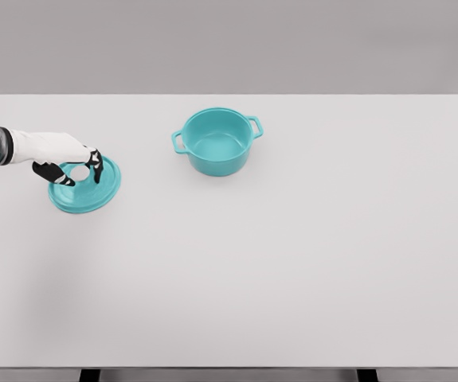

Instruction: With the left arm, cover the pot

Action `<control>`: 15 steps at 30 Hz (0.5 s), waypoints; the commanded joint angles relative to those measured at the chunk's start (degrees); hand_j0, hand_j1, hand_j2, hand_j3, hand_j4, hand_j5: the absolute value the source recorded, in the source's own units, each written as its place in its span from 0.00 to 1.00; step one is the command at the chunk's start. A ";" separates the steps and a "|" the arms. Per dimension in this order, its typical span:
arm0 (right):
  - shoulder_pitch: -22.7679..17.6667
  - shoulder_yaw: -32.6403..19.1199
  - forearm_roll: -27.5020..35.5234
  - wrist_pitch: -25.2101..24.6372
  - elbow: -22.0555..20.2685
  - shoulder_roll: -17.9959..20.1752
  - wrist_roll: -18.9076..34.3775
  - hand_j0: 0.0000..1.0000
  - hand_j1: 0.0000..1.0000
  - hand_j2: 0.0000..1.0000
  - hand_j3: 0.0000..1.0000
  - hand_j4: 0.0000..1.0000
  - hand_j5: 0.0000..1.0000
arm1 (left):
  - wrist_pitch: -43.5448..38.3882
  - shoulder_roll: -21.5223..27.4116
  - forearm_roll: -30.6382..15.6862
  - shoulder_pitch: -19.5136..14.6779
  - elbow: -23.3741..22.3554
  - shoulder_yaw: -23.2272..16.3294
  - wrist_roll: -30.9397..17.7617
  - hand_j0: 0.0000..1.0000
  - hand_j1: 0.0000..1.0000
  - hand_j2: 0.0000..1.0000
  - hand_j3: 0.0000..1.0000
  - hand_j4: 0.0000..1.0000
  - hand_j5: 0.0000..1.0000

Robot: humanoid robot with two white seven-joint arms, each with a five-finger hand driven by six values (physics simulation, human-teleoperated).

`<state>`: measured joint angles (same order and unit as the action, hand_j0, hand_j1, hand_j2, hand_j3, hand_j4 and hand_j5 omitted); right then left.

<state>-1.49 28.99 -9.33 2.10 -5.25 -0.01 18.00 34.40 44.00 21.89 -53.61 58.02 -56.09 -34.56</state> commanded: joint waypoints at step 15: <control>0.00 0.01 0.02 0.01 0.06 0.01 0.02 1.00 1.00 1.00 1.00 1.00 1.00 | 0.60 0.29 0.34 -1.58 0.42 -0.25 -0.44 0.35 0.35 0.35 0.35 0.35 0.35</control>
<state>-1.41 28.99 -9.33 2.10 -5.25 -0.01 18.00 35.59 44.23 23.24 -55.81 58.32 -56.59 -34.89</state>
